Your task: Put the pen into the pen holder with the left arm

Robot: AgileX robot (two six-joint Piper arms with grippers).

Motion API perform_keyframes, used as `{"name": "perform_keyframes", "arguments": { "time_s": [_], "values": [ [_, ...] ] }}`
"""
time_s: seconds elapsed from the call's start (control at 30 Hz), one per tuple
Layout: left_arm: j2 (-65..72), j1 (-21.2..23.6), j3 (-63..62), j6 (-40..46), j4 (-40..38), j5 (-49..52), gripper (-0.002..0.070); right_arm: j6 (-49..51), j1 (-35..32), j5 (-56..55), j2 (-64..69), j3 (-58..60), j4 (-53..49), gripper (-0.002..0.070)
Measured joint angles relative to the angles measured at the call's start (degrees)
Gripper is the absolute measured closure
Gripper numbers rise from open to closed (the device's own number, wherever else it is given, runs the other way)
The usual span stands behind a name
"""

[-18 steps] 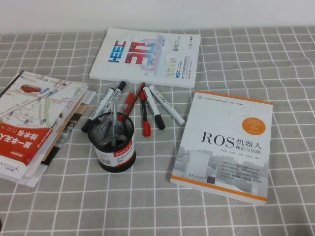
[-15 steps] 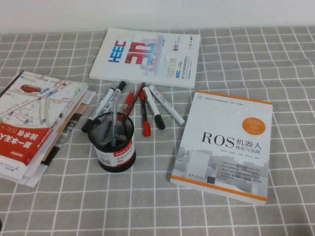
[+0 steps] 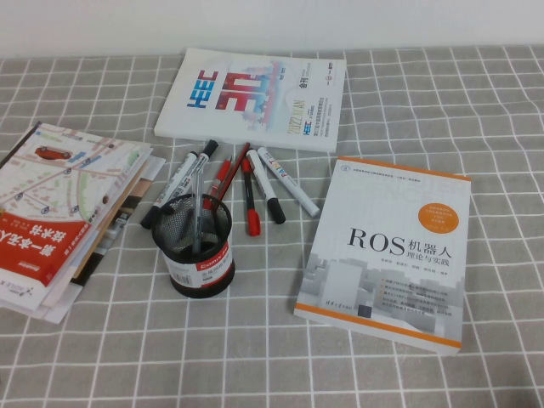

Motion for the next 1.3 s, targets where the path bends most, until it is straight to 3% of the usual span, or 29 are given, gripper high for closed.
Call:
{"name": "perform_keyframes", "arguments": {
  "time_s": [0.27,0.47,0.93,1.13,1.3],
  "values": [
    [0.0,0.0,0.0,-6.3,-6.7,-5.1,0.0677,0.0,0.0,0.0,0.0,0.0,0.0,0.0691],
    [0.0,0.0,0.0,-8.7,-16.1,-9.0,0.0677,0.0,0.0,0.0,0.0,0.0,0.0,0.0691],
    [0.2,0.0,0.0,-8.9,-19.0,-11.6,0.0677,0.0,0.0,0.0,0.0,0.0,0.0,0.0691],
    [12.9,0.0,-5.7,-14.7,-19.8,-5.1,0.0677,0.0,0.0,0.0,0.0,0.0,0.0,0.0691],
    [25.8,0.0,-17.3,-12.1,-19.8,2.5,0.0677,0.0,0.0,0.0,0.0,0.0,0.0,0.0691]
  ]
}}
